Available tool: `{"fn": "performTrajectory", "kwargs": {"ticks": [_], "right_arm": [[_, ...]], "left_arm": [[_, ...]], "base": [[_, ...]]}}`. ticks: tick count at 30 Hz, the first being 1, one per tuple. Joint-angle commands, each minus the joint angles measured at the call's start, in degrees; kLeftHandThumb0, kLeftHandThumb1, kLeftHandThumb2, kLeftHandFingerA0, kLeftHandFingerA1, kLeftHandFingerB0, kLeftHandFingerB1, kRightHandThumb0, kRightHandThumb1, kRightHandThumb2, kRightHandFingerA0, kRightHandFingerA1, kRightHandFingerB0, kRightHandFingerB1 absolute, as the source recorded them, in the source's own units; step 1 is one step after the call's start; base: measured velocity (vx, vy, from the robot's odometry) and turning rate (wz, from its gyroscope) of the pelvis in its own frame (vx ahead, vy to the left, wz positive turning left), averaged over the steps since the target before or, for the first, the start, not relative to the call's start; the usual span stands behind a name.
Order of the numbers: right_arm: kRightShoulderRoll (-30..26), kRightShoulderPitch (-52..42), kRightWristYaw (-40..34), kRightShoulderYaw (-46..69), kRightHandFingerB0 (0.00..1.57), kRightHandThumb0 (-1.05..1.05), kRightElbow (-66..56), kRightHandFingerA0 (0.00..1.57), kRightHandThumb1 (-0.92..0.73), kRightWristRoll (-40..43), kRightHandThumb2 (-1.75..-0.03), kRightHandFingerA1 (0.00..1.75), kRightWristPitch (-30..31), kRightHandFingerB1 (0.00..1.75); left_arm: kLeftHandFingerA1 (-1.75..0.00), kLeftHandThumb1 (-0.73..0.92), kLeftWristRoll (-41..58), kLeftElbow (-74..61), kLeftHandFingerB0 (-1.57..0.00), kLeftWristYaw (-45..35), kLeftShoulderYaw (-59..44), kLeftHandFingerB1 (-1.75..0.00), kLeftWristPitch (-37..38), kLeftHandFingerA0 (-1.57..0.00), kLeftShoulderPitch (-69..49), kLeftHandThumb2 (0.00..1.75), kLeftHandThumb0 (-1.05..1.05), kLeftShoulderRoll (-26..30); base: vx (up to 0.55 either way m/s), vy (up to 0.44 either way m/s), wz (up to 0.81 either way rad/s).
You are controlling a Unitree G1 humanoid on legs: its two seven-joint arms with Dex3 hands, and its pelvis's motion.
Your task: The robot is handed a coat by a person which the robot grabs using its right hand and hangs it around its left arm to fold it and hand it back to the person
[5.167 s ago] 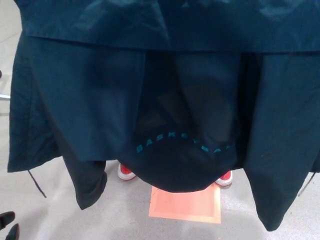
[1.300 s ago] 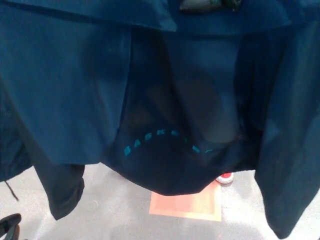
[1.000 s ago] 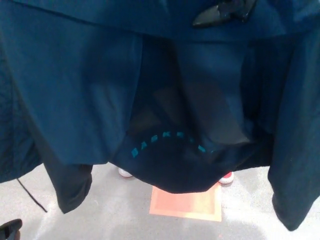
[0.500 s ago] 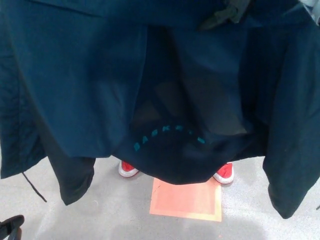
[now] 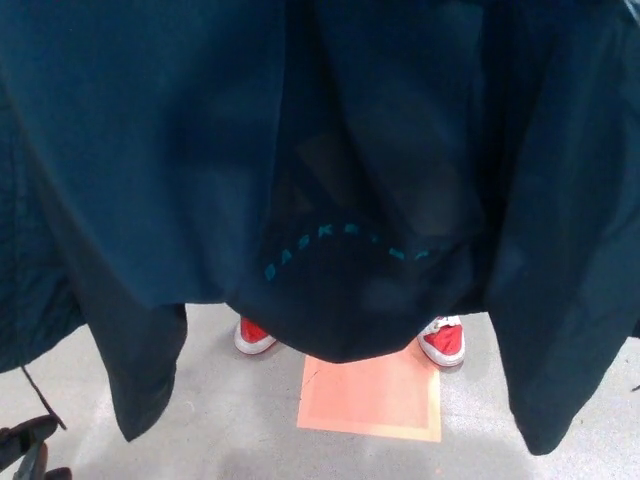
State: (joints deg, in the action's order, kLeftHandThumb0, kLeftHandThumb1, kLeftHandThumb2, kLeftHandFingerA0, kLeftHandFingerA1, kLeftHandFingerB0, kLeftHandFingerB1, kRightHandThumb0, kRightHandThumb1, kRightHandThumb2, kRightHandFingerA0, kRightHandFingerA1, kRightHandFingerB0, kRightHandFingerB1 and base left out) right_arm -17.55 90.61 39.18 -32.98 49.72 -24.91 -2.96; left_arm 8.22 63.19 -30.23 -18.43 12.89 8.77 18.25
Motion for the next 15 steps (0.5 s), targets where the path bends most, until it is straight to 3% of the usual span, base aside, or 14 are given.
{"fn": "performTrajectory", "kwargs": {"ticks": [1, 3, 4, 5, 8, 9, 10, 11, 12, 14, 15], "right_arm": [[0.6, 5.2, -43.6, 2.2, 0.84, -0.28, 4.7, 0.82, -0.71, -10.8, -0.61, 1.19, -8.6, 0.84], [0.1, 7.0, -45.3, -0.4, 0.84, -0.27, 5.3, 0.88, -0.72, -13.8, -0.62, 1.13, -8.2, 0.76], [0.2, 8.5, -45.6, -1.1, 0.88, -0.21, 6.2, 0.91, -0.71, -14.4, -0.61, 0.94, -8.4, 0.65], [0.7, 9.2, -45.6, -0.4, 0.88, -0.23, 6.9, 0.92, -0.77, -13.4, -0.62, 0.93, -8.7, 0.73], [1.0, 10.7, -46.2, -0.2, 0.90, -0.21, 8.1, 0.92, -0.72, -13.1, -0.62, 0.69, -9.7, 0.63], [1.2, 12.0, -45.4, -0.3, 0.91, -0.21, 8.8, 0.91, -0.75, -13.0, -0.62, 0.87, -9.6, 0.71], [1.6, 13.4, -44.3, 0.0, 0.91, -0.21, 9.6, 0.91, -0.75, -12.4, -0.62, 0.87, -9.2, 0.71], [1.7, 14.2, -44.3, -0.1, 0.89, -0.22, 10.0, 0.91, -0.77, -12.4, -0.62, 0.92, -9.1, 0.72], [1.8, 15.0, -44.9, 0.4, 0.87, -0.21, 10.7, 0.89, -0.77, -11.9, -0.63, 1.10, -9.8, 0.83], [2.0, 16.3, -44.3, 1.2, 0.85, -0.22, 11.6, 0.88, -0.79, -10.9, -0.64, 1.20, -9.9, 0.89], [1.9, 17.7, -45.2, 1.1, 0.87, -0.20, 12.5, 0.93, -0.77, -11.0, -0.64, 1.22, -10.3, 0.91]], "left_arm": [[-0.45, 0.72, 2.0, -2.0, -0.19, -2.9, -0.3, -0.42, 1.3, -0.26, 0.9, 0.89, -0.68, 0.9], [-0.46, 0.71, 2.9, -2.4, -0.19, -3.8, -0.8, -0.42, 0.9, -0.28, 1.1, 0.90, -0.68, 0.6], [-0.47, 0.70, 3.4, -2.9, -0.19, -5.0, -0.9, -0.43, 0.7, -0.29, 1.1, 0.90, -0.69, 0.3], [-0.47, 0.70, 3.5, -3.4, -0.20, -5.6, -0.7, -0.43, 0.8, -0.29, 0.9, 0.90, -0.69, 0.2], [-0.46, 0.70, 4.1, -4.5, -0.19, -7.7, -0.7, -0.43, 0.6, -0.26, 0.5, 0.89, -0.69, 0.2], [-0.38, 0.81, 4.7, -5.0, -0.23, -9.6, -0.8, -0.33, 0.2, -0.32, 0.4, 0.64, -0.67, 0.3], [-0.38, 0.81, 5.4, -5.7, -0.23, -11.7, -0.9, -0.33, -0.4, -0.32, 0.3, 0.64, -0.67, 0.4], [-0.46, 0.67, 5.5, -6.2, -0.21, -12.7, -0.7, -0.44, -0.6, -0.27, 0.2, 0.89, -0.72, 0.7], [-0.39, 0.79, 5.9, -7.2, -0.27, -14.1, -0.7, -0.34, -0.8, -0.36, 0.1, 0.64, -0.69, 0.8], [-0.39, 0.81, 6.5, -8.4, -0.28, -16.0, -0.6, -0.35, -1.4, -0.37, -0.1, 0.64, -0.68, 1.0], [-0.55, 0.63, 7.2, -9.5, -0.14, -18.1, -0.6, -0.44, -1.6, -0.34, -0.3, 1.02, -0.65, 1.2]], "base": [[0.00, 0.000, 0.00], [0.00, 0.000, 0.00], [0.00, 0.000, 0.00], [0.00, 0.000, 0.00], [0.00, 0.000, 0.00], [0.00, 0.000, 0.00], [0.00, 0.000, 0.00], [0.00, 0.000, 0.00], [0.00, 0.000, 0.00], [0.00, 0.000, 0.00], [0.00, 0.000, 0.00]]}}
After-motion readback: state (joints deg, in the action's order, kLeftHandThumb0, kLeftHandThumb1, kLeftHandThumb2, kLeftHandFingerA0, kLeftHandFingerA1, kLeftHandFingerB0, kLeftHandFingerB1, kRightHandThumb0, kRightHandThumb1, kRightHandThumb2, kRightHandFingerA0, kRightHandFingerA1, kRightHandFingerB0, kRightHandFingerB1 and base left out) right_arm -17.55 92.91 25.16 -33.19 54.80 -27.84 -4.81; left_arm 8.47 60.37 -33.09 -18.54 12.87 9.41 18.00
